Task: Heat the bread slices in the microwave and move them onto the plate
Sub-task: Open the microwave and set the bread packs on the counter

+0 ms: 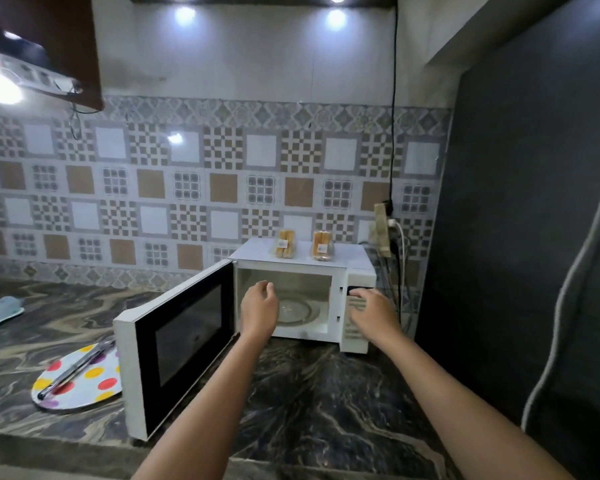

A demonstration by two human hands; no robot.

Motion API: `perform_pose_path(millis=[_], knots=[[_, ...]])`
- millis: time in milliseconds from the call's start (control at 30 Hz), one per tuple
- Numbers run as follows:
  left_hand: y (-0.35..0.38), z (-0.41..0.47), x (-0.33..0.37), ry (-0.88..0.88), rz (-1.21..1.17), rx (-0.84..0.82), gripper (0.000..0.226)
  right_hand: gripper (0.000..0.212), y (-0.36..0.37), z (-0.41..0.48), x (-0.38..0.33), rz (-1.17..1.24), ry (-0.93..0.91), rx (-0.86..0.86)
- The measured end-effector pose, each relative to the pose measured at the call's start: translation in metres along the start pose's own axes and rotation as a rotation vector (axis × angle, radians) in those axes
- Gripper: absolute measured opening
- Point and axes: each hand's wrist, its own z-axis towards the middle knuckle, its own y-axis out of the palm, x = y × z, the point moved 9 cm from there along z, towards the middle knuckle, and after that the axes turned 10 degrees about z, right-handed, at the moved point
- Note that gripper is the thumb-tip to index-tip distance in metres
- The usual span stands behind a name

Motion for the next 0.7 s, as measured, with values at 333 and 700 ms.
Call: perform_pose_path(millis=[333, 700], knots=[[0.063, 0.162, 0.000, 0.029, -0.058, -0.082, 0.046, 0.039, 0.028, 0.152, 0.010, -0.029, 0.017, 0.055], [0.151, 0.311, -0.040, -0.028, 0.178, -0.338, 0.079, 0.046, 0.086, 0.296, 0.047, 0.003, 0.254, 0.010]])
